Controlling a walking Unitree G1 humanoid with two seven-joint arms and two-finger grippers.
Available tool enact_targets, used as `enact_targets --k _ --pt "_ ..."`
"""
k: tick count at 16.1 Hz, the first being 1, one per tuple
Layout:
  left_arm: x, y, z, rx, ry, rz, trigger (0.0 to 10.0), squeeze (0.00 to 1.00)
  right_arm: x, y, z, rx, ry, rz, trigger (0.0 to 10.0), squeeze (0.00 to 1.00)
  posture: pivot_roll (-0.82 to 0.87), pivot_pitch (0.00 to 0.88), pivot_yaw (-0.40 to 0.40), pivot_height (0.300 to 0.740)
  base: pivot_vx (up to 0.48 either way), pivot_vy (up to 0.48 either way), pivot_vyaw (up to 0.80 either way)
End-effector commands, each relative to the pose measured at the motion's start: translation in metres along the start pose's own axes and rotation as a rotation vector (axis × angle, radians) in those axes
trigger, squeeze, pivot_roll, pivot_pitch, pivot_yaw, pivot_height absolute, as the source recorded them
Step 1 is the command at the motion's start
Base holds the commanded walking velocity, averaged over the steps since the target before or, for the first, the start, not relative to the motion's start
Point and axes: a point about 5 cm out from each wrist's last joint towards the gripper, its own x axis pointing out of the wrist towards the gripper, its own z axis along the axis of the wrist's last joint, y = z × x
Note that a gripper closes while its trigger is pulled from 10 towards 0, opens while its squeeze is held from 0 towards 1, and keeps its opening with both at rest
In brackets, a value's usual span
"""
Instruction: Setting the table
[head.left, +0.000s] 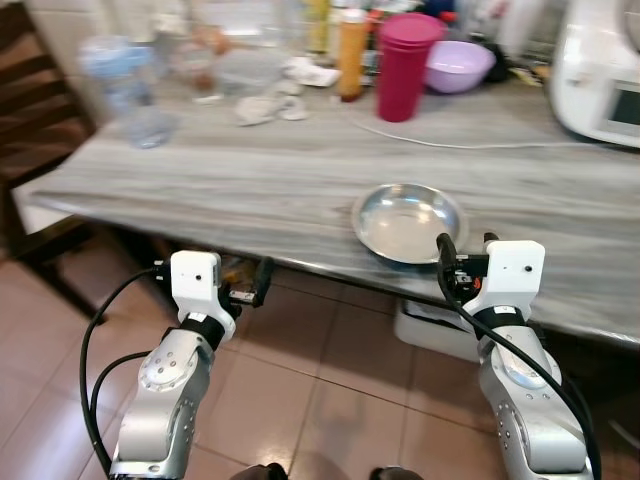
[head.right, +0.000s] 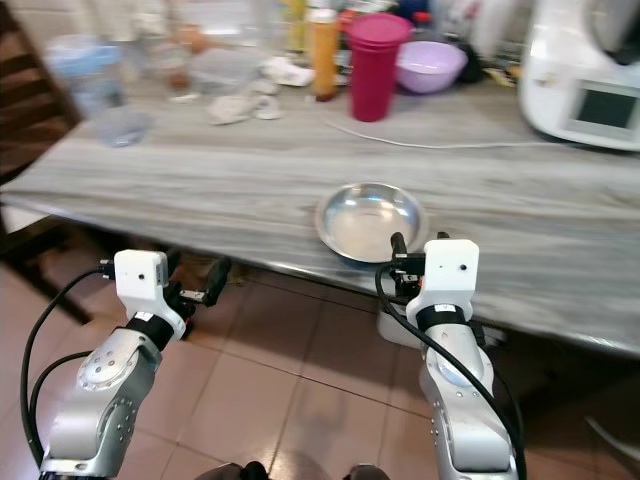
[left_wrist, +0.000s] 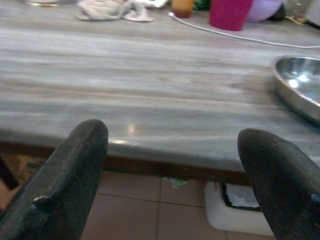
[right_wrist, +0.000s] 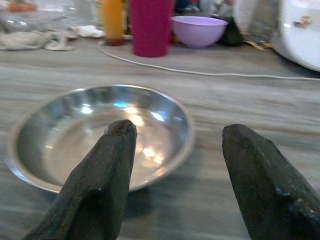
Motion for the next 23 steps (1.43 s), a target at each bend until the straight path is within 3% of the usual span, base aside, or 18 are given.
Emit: enact_targets --k 1,4,9,13,19,22,23 --pt "0.0 0.001 -0.002 0.009 0.019 0.017 10.0 0.0 0.0 -0.002 0.002 0.001 -0.004 -0.005 10.0 0.0 -0.18 0.13 0.039 0.74 -0.247 0.0 -0.77" --pt "0.001 0.0 -0.002 0.02 0.014 0.026 10.0 0.0 0.002 0.0 0.004 0.019 -0.012 0.003 10.0 0.0 -0.18 0.131 0.036 0.74 -0.269 0.0 -0.51" --pt "0.001 0.001 -0.001 0.034 0.013 0.032 10.0 0.0 0.005 -0.006 0.003 -0.046 -0.005 -0.068 10.0 0.0 -0.18 0.133 0.038 0.74 -0.277 0.0 0.0" --pt "0.001 -0.002 -0.002 0.04 0.019 0.019 10.0 0.0 0.005 -0.018 -0.001 0.047 -0.008 -0.158 10.0 0.0 -0.18 0.136 0.044 0.74 -0.291 0.0 0.0" --pt "0.004 -0.004 -0.002 0.047 0.017 0.0 10.0 0.0 0.005 -0.013 0.0 0.059 -0.015 -0.117 10.0 0.0 -0.18 0.126 0.047 0.74 -0.293 0.0 0.0" --pt "0.005 -0.005 -0.002 0.062 0.012 0.0 10.0 0.0 0.005 -0.013 -0.002 0.122 0.002 -0.115 10.0 0.0 -0.18 0.124 0.045 0.74 -0.294 0.0 0.0" --pt "0.005 -0.005 -0.001 0.061 -0.001 -0.003 10.0 0.0 0.006 -0.012 -0.003 0.096 0.008 -0.112 10.0 0.0 -0.18 0.124 0.046 0.74 0.0 0.0 0.0"
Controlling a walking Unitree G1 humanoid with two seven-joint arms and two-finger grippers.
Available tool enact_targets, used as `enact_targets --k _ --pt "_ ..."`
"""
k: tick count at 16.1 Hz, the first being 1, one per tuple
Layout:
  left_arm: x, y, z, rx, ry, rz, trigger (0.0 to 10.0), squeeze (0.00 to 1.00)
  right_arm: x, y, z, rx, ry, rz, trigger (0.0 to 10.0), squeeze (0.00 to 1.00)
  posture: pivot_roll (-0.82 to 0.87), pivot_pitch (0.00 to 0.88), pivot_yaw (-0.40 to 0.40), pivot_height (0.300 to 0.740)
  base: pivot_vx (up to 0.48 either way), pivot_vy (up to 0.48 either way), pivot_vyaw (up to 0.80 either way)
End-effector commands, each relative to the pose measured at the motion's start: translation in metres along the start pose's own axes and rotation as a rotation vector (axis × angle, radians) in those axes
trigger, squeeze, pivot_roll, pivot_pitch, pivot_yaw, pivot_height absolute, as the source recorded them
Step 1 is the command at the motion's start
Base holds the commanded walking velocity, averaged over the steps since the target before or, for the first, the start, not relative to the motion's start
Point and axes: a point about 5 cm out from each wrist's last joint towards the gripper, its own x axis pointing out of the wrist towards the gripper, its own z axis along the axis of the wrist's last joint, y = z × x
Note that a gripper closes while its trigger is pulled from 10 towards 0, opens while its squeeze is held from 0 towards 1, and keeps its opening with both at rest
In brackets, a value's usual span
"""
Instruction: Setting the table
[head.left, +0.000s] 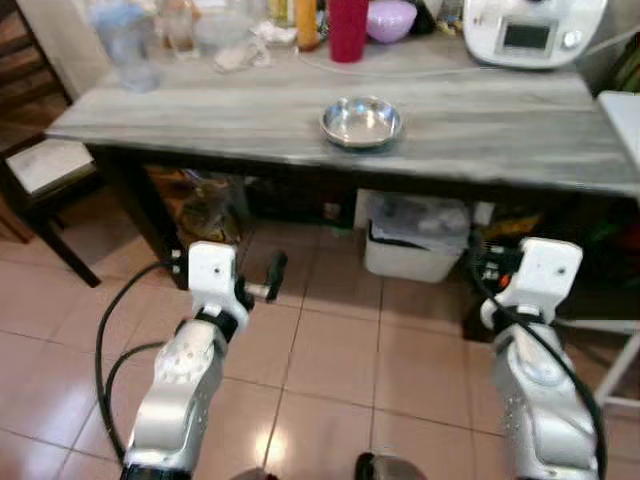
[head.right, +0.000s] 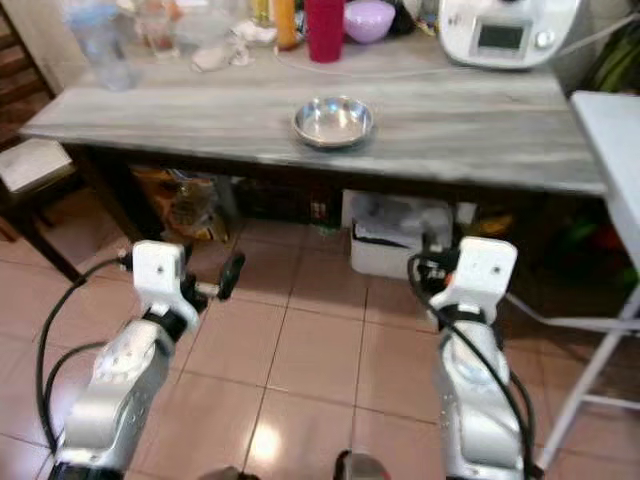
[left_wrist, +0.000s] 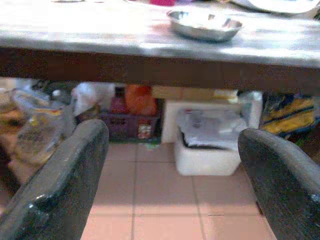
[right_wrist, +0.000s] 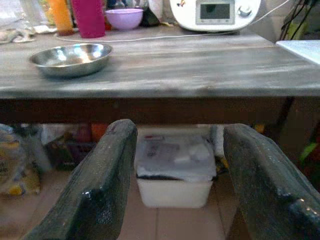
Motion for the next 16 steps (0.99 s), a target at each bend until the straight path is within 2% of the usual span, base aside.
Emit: enact_targets --k 1,6,16 --pt "-0.001 0.003 0.0 0.0 -0.009 0.005 10.0 0.0 0.001 0.004 0.001 -0.026 0.0 0.013 10.0 0.0 -0.18 0.124 0.046 0.74 0.0 0.0 0.0" --pt "0.0 0.002 0.003 -0.037 -0.033 -0.019 10.0 0.0 0.002 0.001 0.0 -0.025 0.001 -0.013 10.0 0.0 -0.18 0.13 0.046 0.74 0.0 0.0 0.0" --pt "0.004 -0.007 0.004 -0.063 -0.042 -0.055 10.0 0.0 0.004 0.005 0.004 -0.032 -0.009 0.02 10.0 0.0 -0.19 0.137 0.043 0.74 0.0 -0.32 0.0"
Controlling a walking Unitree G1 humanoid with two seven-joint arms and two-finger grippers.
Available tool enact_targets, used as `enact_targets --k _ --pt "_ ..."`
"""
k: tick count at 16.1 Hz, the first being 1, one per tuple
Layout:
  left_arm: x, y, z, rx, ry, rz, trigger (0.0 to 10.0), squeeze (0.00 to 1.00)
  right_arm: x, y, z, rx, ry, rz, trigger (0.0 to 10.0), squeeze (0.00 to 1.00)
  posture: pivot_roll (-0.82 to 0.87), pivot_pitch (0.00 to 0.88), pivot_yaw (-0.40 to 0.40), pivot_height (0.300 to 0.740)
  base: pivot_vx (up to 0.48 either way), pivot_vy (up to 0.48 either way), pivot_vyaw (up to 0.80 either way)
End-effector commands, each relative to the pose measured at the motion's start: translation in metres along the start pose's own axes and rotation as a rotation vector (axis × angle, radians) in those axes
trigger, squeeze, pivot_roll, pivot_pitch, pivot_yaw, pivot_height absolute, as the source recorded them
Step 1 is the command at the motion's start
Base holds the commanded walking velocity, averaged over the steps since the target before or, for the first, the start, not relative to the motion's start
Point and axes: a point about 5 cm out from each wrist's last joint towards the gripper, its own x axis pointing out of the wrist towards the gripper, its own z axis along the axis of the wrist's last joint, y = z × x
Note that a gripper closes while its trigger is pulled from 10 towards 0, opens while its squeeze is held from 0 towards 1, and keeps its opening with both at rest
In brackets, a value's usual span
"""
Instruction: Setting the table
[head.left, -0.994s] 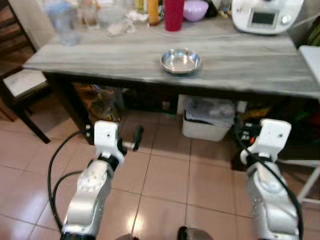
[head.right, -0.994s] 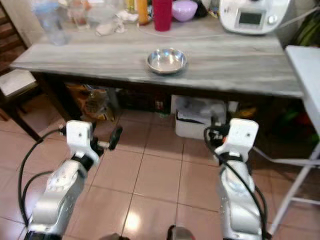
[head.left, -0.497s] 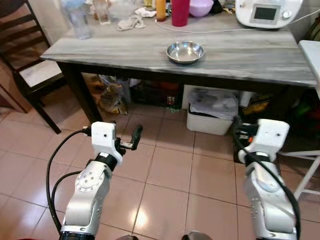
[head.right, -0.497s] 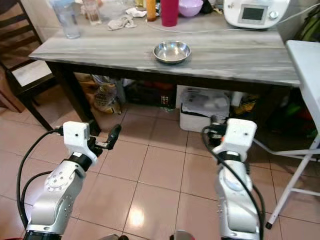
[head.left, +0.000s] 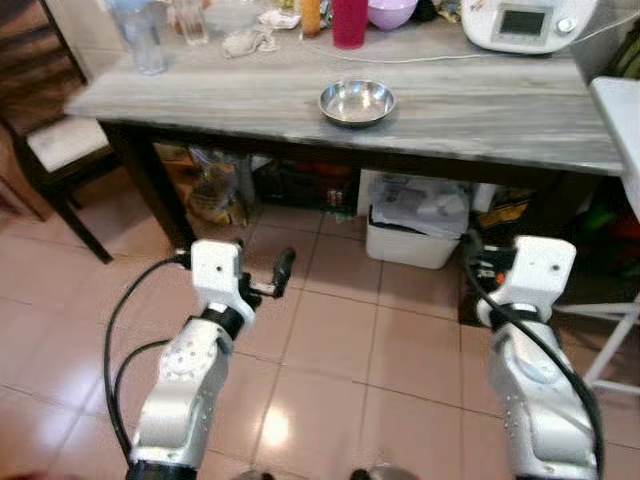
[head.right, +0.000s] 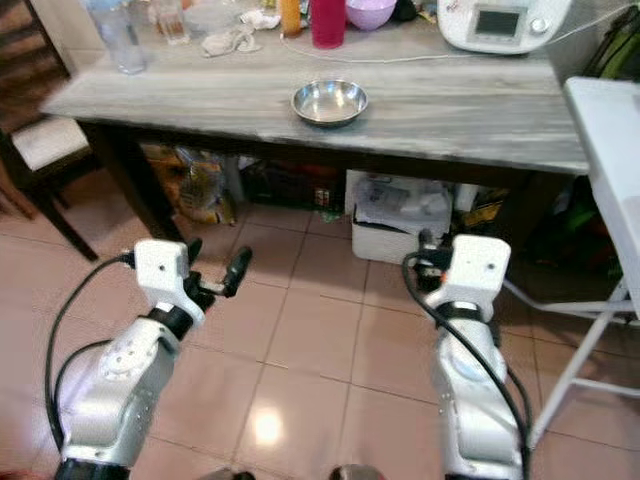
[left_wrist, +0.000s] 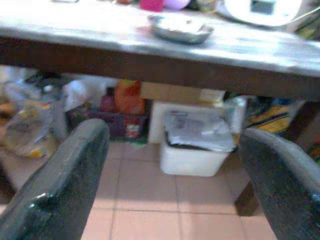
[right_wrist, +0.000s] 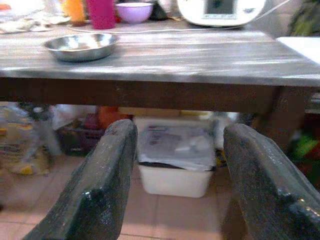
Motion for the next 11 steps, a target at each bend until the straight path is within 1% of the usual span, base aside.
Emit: enact_targets --k 1,6,8,11 --pt "-0.0007 -0.0009 -0.0011 0.001 0.006 -0.007 10.0 0.0 0.0002 -0.0041 0.0011 -0.011 0.0 -0.014 10.0 0.0 -0.19 0.137 0.043 0.74 0.0 -0.379 0.0" --pt "-0.0005 -0.0032 -0.0014 -0.005 0.008 -0.02 10.0 0.0 0.0023 -0.0052 0.0032 -0.009 -0.009 -0.015 10.0 0.0 -0.19 0.14 0.043 0.74 0.0 -0.382 0.0" --pt "-0.0002 -0.0034 -0.0013 -0.007 0.008 -0.024 10.0 0.0 0.0022 -0.0041 0.0028 -0.003 -0.008 -0.015 10.0 0.0 -0.19 0.14 0.045 0.74 0.0 -0.381 -0.8" --pt "-0.0002 -0.0025 -0.0009 0.001 0.005 -0.017 10.0 0.0 0.0025 -0.0043 0.0039 -0.006 -0.018 -0.014 10.0 0.0 -0.19 0.141 0.047 0.74 0.0 -0.382 0.0"
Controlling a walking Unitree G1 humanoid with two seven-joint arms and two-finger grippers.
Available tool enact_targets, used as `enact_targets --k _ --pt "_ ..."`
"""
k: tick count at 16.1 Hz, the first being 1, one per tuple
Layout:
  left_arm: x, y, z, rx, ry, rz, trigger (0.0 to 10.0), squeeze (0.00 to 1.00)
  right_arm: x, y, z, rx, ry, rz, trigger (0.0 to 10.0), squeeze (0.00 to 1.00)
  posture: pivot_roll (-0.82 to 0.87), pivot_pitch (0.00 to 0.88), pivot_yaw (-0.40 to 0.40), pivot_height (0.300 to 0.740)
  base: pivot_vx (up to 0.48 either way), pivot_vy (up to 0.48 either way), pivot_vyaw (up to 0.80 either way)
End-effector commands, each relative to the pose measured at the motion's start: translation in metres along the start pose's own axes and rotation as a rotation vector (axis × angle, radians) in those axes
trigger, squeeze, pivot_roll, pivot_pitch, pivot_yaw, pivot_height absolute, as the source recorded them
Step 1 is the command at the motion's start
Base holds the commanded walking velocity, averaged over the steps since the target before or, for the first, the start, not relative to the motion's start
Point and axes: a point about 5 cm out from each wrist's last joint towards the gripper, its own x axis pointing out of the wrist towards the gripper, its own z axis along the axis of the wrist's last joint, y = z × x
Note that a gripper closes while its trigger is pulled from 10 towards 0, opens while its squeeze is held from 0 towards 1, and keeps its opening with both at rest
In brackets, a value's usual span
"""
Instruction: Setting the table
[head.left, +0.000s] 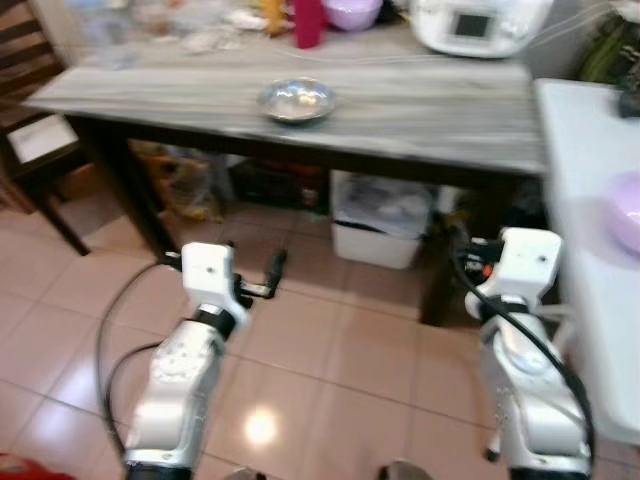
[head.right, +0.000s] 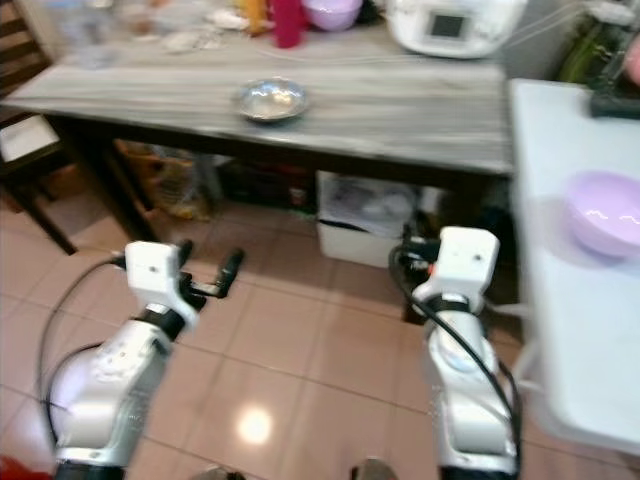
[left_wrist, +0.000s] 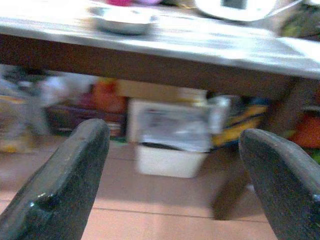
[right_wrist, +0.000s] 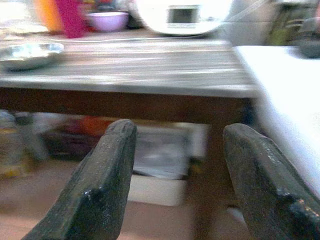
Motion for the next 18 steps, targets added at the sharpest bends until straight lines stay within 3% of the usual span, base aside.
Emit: enact_targets --k 1,15,18 --pt "-0.0015 0.0061 0.0025 0.026 0.0 0.016 10.0 0.0 0.0006 0.0028 0.0039 0.001 -0.018 0.004 10.0 0.0 -0.19 0.14 0.048 0.74 0.0 -0.382 0.0" --pt "0.0 0.004 0.0028 0.031 0.002 0.001 10.0 0.0 0.0054 0.0015 0.0082 -0.011 -0.04 -0.008 10.0 0.0 -0.18 0.14 0.053 0.74 0.0 -0.378 -0.1" --pt "0.0001 0.0043 0.0017 0.01 0.002 0.01 10.0 0.0 0.0056 0.0018 0.0095 -0.031 -0.05 -0.004 10.0 0.0 -0.19 0.142 0.052 0.74 0.0 -0.107 0.0"
